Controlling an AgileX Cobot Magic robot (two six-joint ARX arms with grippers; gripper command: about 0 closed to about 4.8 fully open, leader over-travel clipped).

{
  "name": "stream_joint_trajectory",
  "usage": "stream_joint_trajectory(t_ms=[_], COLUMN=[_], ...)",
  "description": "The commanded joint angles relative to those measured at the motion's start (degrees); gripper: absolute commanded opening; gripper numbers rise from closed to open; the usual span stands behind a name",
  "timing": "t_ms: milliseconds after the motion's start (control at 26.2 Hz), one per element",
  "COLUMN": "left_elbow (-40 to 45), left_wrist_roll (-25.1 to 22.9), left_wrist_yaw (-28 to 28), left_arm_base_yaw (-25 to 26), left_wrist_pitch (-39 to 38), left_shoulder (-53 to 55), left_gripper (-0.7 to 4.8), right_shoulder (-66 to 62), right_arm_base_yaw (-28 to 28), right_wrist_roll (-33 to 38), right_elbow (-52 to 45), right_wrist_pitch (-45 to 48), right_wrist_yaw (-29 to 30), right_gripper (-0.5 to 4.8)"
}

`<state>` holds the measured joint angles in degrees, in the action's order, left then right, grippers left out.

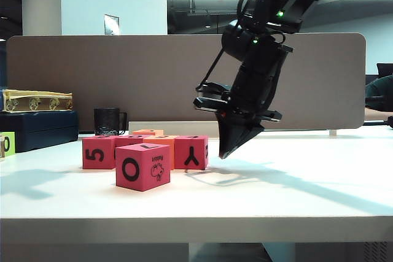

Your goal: Select the appropriate blocks from the scattered letter blocks on the table and arrange them in a row to spell out "2024".

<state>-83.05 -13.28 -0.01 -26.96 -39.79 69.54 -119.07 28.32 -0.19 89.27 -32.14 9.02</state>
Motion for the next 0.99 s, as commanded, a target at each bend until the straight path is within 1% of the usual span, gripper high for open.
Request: stream_joint_trajectory(t_ms=[38,153,420,496,572,649,801,992], left_elbow=[-0.15,-0.15,-0.15,-0.15,-0.15,-0.15,-0.07,-0.07], left_wrist_roll=[-0.04,-0.02,-0.04,-0.07,-0.24,-0.22,0.22,0.22], left_wrist_yaw=[0.22,0.22,0.07,0.00,-0.42,-0.37,0.09,0.04], left_arm_base_yaw=[0.00,0.00,0.00,0.02,0.20,1.27,5.16,8.61], left_wrist_pitch=[0.42,0.42,0.39,0.39,0.37,0.11,-0.87,-0.50], left_shoulder=[-0.17,-0.17,-0.17,-0.17,-0.17,-0.17,-0.15,0.09], left_gripper=[-0.06,-0.06,-0.06,-0.06,-0.06,-0.06,-0.06,-0.06], right_shoulder=[0.11,0.11,0.11,0.11,0.33,1.07,5.38,10.51], right_arm_base_yaw=[0.81,1.75,1.75,1.75,1.75,1.73,1.75,1.79], right_wrist_roll=[0.15,0.15,0.15,0.15,0.15,0.13,-0.22,-0.31], right_elbow=[0.22,0.22,0.26,0.26,0.26,0.26,0.26,0.28], right_wrist_pitch=[1.22,2.12,2.40,2.25,1.64,0.83,1.07,0.98], right_wrist_yaw=[2.56,2.25,1.31,-0.52,-4.20,-6.56,-6.49,-6.34], right_gripper=[-0.02,-0.02,-0.02,-0.02,-0.02,-0.02,-0.02,-0.02])
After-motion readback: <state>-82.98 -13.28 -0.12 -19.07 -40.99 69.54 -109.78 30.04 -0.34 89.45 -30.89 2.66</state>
